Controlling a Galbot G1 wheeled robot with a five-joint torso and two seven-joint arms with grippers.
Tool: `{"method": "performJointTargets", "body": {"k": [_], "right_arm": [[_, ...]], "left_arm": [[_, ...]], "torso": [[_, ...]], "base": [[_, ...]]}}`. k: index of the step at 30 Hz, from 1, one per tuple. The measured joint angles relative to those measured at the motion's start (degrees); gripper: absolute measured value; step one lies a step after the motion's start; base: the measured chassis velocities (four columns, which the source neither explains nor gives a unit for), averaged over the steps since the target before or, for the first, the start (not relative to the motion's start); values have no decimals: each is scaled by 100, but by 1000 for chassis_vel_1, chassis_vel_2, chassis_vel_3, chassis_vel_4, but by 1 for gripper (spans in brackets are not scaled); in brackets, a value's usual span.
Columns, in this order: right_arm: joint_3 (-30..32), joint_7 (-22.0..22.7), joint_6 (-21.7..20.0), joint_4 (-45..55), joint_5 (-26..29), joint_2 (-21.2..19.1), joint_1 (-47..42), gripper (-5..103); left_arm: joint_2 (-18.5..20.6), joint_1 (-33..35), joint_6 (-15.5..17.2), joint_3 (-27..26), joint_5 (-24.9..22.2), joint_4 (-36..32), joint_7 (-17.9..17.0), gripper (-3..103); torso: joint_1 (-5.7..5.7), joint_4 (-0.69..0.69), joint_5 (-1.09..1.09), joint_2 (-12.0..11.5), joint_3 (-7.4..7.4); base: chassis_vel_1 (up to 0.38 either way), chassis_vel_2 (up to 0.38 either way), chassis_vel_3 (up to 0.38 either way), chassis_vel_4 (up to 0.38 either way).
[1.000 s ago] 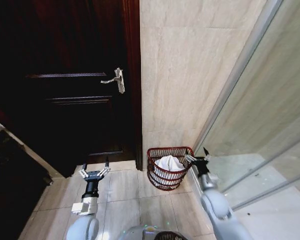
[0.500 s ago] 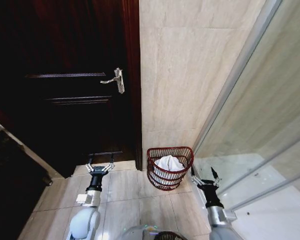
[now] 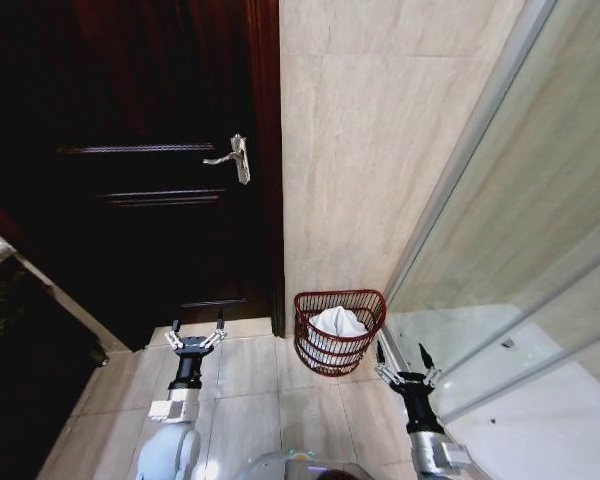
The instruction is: Discard the used towel into the hamper.
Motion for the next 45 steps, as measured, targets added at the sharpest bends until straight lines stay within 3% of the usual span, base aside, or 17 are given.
{"method": "performJointTargets", "body": {"k": [17,45], "right_arm": [[-315,555,599,-184,-388,3,-257,100],[-437,791,993,-489,-513,92,-254,100]], "left_arm": [[114,190,-68,-55,17,-238,-16,100],[76,105,-49,25,497,-237,-82,100]], "torso": [[0,0,0,-1,0],[-2,0,0,0,0]], "base": [[130,-129,-129,132],[118,-160,-154,116]]}}
